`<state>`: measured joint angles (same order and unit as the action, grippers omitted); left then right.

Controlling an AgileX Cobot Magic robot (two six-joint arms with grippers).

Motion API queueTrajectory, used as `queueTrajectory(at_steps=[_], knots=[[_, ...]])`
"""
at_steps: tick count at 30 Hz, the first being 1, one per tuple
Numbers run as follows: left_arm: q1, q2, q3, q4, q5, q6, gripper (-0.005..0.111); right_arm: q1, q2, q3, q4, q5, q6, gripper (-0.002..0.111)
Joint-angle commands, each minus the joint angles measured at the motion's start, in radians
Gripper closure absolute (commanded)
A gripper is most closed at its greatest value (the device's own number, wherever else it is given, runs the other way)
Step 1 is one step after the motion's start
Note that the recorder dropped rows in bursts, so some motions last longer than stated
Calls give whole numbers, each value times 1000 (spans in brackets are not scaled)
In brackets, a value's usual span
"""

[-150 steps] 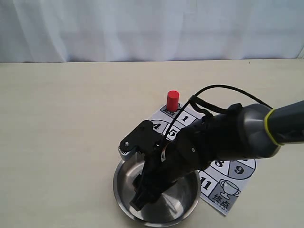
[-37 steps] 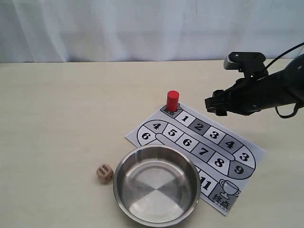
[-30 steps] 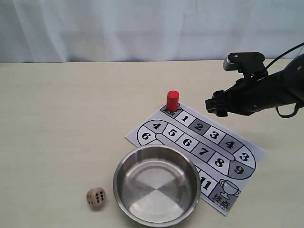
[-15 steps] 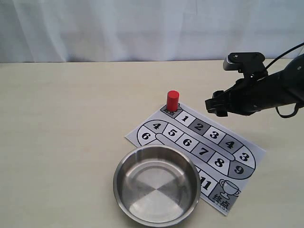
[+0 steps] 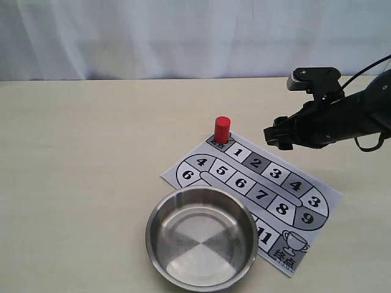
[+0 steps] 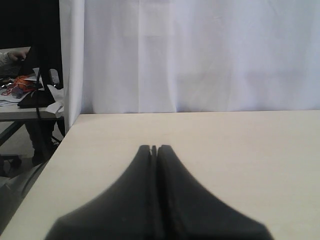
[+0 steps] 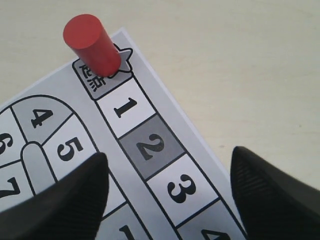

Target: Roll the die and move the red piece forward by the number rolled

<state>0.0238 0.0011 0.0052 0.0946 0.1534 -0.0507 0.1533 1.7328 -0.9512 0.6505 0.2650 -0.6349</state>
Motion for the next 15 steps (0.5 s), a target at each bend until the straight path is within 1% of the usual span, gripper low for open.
queueTrajectory(at_steps=[1,3,4,6,9,13,15], knots=[[0,-1,-5,-1,-12,-2,107,-2,-4,-3,-12,1,-7,45],[0,-1,-5,-1,-12,-2,107,0,-14,-3,-12,27,-7,52],[0,-1,-5,-1,-12,-2,107,2,-25,-3,-12,55,-7,60],[0,-1,-5,-1,-12,-2,107,13,-51,-3,-12,133,-7,78],[0,-1,-5,-1,-12,-2,107,36,-114,-29,-53,301,-7,104],[0,-1,-5,-1,-12,-2,107,98,-191,-75,-97,408,-1,104],[0,-1,-5,-1,-12,-2,107,145,-211,-102,-105,454,8,104]])
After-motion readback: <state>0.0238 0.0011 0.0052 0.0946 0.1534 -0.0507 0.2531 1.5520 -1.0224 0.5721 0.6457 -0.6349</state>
